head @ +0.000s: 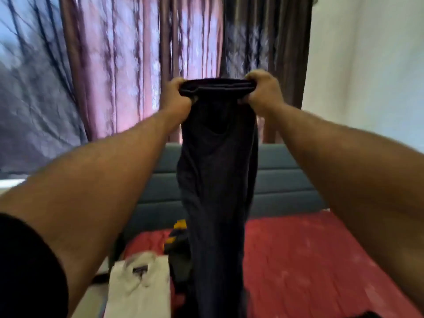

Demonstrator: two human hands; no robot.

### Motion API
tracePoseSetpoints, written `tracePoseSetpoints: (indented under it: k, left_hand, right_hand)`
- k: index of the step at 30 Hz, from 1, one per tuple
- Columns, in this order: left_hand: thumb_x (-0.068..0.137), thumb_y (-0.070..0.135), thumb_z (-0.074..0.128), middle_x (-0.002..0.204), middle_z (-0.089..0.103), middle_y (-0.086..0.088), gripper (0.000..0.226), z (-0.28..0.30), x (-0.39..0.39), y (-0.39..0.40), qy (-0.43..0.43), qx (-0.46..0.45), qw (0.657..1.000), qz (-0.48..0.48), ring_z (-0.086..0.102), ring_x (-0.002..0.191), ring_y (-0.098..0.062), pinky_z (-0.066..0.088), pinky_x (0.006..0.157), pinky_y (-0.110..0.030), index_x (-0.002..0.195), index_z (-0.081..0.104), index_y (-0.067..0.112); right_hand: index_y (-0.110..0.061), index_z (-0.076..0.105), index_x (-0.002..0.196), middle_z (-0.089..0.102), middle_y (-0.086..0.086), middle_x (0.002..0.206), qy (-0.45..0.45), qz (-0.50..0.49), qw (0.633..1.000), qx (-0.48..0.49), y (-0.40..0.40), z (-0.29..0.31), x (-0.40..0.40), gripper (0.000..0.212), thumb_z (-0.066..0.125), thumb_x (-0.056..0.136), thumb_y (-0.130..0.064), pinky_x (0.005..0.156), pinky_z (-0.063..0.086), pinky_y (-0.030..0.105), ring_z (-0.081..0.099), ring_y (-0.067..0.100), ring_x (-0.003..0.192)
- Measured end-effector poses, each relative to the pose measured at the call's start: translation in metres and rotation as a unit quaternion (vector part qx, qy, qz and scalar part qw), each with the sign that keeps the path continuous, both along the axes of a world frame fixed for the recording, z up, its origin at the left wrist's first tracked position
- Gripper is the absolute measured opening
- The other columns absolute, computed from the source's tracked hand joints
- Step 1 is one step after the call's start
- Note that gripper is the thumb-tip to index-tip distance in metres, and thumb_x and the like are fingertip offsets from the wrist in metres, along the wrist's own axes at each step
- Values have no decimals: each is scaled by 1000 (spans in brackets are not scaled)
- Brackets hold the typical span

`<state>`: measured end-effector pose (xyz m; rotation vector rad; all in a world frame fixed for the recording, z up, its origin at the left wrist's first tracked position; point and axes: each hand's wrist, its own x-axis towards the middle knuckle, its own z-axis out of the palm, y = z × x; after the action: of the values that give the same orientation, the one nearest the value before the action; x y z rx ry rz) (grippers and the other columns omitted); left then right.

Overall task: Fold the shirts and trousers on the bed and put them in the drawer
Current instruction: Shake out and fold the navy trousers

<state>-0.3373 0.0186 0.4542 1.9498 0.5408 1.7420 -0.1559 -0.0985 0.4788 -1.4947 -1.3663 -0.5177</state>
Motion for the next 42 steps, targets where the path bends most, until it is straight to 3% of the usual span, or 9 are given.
tracePoseSetpoints:
  k: [7,14,17,25,29,32,36,38,42]
  left_hand:
    - [80,-6,71,88,63,5,27,77,-55,-60,-36,131,985,-107,58,75,8,50,79,-18,95,62,15]
    - [63,26,76,80,66,6,31,-135,-107,-120,154,71,980,-101,58,74,-6,51,71,-31,91,64,25]
    - [69,11,75,80,63,6,30,-277,-134,-160,273,57,952,-127,55,73,1,47,66,-27,90,59,25]
    - [75,24,60,95,58,-7,21,-570,-195,-286,614,-46,752,-235,54,85,-22,32,68,-26,90,45,24]
    - [73,24,56,111,61,-7,35,-592,-200,-298,662,-99,696,-261,59,102,-26,46,80,-33,107,54,16]
    - [78,13,69,119,61,-7,49,-585,-195,-306,718,-127,619,-294,58,107,-23,44,88,-32,125,54,12]
    - [80,6,74,81,61,20,43,-580,-185,-305,750,-268,473,-377,55,69,5,47,73,-16,121,63,11]
    - [75,11,71,68,65,21,38,-575,-176,-286,691,-334,508,-391,57,63,6,48,70,-15,113,68,5]
    - [70,12,71,61,66,18,5,-566,-145,-227,508,-353,745,-249,58,63,4,49,73,-23,73,71,16]
  right_hand:
    - [-27,47,72,52,-10,74,-40,107,989,90,-70,86,-33,44,81,59,-4,60,41,23,46,3,67]
    - [-22,46,76,57,3,75,27,168,980,-100,-117,-132,-39,45,82,59,-1,64,46,34,49,10,71]
    - [-21,48,77,60,3,74,21,183,957,-225,-156,-286,-48,29,70,61,-14,61,45,36,48,7,69]
    - [-50,45,82,49,-15,71,81,230,795,-555,-304,-608,-112,24,50,62,-39,65,40,30,43,1,72]
    - [-38,47,76,49,-17,72,69,223,735,-636,-308,-613,-121,19,57,59,-39,66,40,24,49,6,78]
    - [-33,53,90,56,-10,85,19,237,612,-754,-295,-598,-135,42,83,61,-27,64,43,22,53,13,85]
    - [-22,63,85,64,-6,82,96,263,461,-842,-281,-591,-149,30,78,70,-44,69,45,20,54,8,74]
    - [-21,63,71,62,-13,56,173,233,512,-809,-270,-591,-142,30,73,78,-48,53,42,12,54,0,54]
    - [-19,60,58,60,-9,52,222,148,701,-662,-230,-593,-111,33,69,88,-31,52,43,18,53,-2,44]
